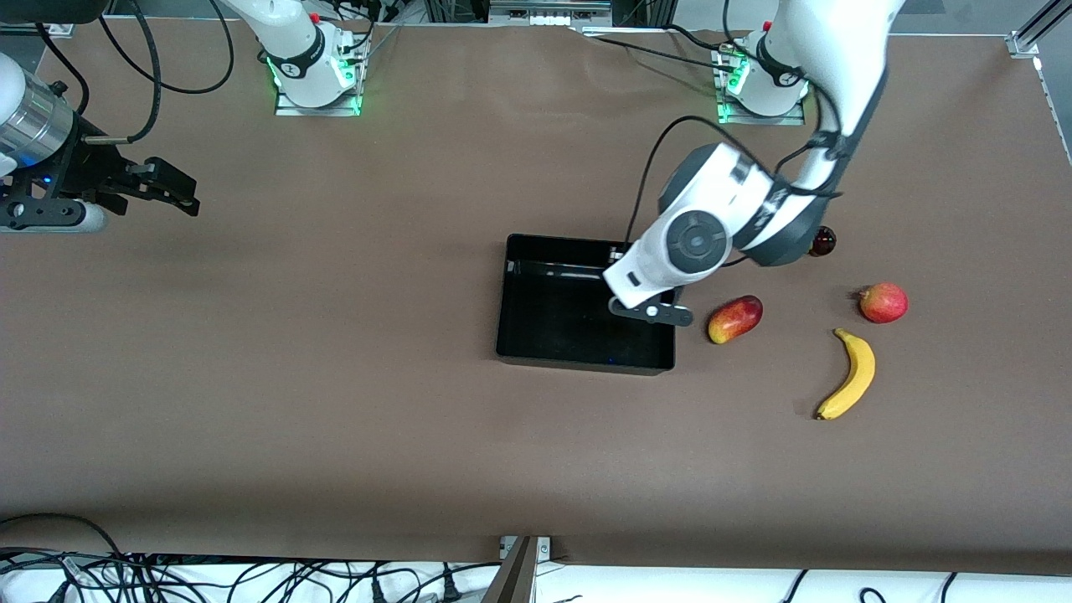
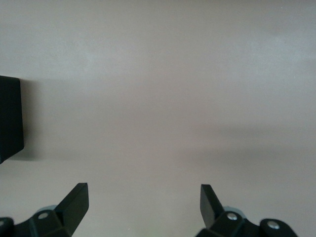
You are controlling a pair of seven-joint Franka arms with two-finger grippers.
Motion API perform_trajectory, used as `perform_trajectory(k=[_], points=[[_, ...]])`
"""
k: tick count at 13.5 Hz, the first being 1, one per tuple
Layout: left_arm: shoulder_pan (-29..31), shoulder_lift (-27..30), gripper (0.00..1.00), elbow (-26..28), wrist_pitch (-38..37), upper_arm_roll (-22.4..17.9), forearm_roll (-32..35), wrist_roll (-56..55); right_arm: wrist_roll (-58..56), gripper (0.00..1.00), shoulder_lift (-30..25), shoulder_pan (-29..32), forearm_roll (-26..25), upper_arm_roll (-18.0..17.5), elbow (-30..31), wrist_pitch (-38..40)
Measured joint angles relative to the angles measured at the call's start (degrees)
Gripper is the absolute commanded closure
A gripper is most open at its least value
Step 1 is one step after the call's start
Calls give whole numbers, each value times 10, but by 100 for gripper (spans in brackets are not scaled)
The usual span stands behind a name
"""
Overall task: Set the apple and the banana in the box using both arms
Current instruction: 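Carry the apple over the black box and open the left gripper, then move the left gripper to the yellow banana and lower it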
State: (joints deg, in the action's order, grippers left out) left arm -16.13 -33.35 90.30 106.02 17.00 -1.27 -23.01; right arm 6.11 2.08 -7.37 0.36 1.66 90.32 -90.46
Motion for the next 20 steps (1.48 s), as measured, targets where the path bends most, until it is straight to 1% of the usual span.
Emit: perform_trajectory(k=[1, 3, 4, 5, 6, 7, 10, 12, 14, 15, 16, 17, 18, 20], points=[[0, -17, 88, -1, 9, -2, 0, 0, 0, 0, 0, 0, 0, 0, -1, 0], [2, -45, 86, -3, 18, -6, 0, 0, 0, 0, 1, 0, -1, 0, -1, 0], [1, -56, 82, -3, 19, -5, 0, 0, 0, 0, 2, 0, -2, 0, -1, 0], [-1, -64, 71, -4, 19, -5, 0, 0, 0, 0, 3, 0, -3, 0, -1, 0], [-4, -69, 34, -4, 19, -5, 0, 0, 0, 0, 4, 1, -3, 0, -1, -1], [-5, -74, 0, -4, 19, -5, 0, 0, 0, 0, 4, 1, -3, 0, -1, -2], [-5, -77, 0, -10, 17, -5, 0, 0, 0, 0, 5, 2, -3, 0, -1, -5], [-3, -74, 0, -25, 11, -6, 0, 0, 0, 0, 5, 2, -3, 0, -2, -7], [1, -56, 0, -42, 4, -8, 0, -1, 0, 0, 5, 2, -3, -1, -2, -7], [5, -42, 0, -56, -10, -11, 0, -2, 0, 0, 5, 2, -3, -1, -2, -7], [13, -28, 0, -76, -41, -18, 1, -4, 0, 0, 5, 2, -3, -1, -2, -7], [29, -15, 0, -98, -80, -27, 7, -3, 0, 0, 5, 2, -3, -1, -2, -7], [56, -6, 0, -116, -115, -34, 25, 10, 0, 0, 6, 2, -3, -2, -3, -7], [117, -2, 0, -126, -137, -36, 67, 108, 0, 0, 6, 2, -3, -2, -3, -8]])
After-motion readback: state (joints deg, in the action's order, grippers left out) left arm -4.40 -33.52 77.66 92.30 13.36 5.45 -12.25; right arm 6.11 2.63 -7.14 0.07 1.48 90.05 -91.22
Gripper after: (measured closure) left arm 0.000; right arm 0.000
